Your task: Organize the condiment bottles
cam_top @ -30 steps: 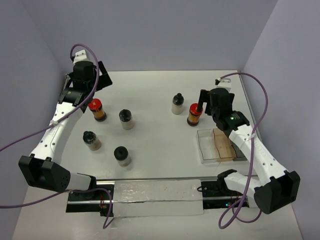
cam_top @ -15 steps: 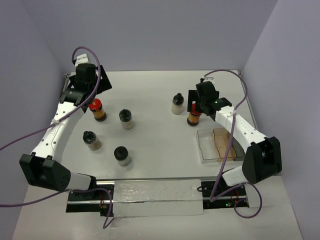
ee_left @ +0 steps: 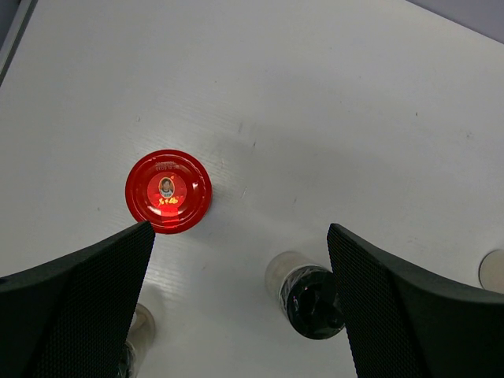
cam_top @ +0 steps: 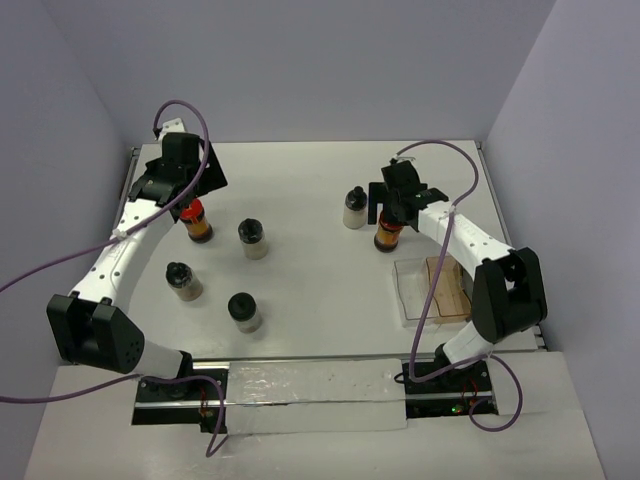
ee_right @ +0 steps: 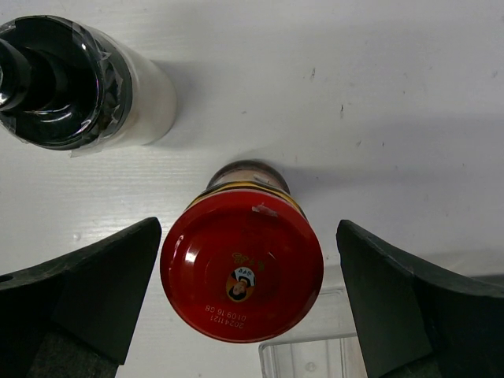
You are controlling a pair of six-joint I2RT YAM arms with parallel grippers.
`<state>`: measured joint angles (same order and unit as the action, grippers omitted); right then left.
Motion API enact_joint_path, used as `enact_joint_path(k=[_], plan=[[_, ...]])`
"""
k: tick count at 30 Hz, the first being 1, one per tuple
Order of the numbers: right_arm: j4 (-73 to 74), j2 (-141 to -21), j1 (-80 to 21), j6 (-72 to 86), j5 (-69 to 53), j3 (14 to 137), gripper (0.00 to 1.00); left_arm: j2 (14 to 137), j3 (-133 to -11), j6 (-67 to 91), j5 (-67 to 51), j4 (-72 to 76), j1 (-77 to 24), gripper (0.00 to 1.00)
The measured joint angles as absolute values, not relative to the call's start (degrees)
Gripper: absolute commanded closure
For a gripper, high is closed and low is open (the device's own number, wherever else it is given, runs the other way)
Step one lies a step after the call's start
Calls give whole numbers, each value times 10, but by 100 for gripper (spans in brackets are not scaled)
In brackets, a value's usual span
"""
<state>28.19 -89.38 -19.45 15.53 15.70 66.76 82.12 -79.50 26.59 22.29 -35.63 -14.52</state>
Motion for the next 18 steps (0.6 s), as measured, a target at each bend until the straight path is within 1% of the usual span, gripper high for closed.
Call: enact_joint_path(k=[12,14,16,18], plan=[[271,-920,-194,155,149,670,0,822,-785,278,234,-360,-145,1],[270,-926,-195,155,148,672,1,822,-784,279,234,-361,-145,1],[271,-927,-195,155,147,672,7,822,-783,279,234,-361,-145,0],[270,-927,-195,155,148,672,9,822,-783,279,234,-361,-145,0]])
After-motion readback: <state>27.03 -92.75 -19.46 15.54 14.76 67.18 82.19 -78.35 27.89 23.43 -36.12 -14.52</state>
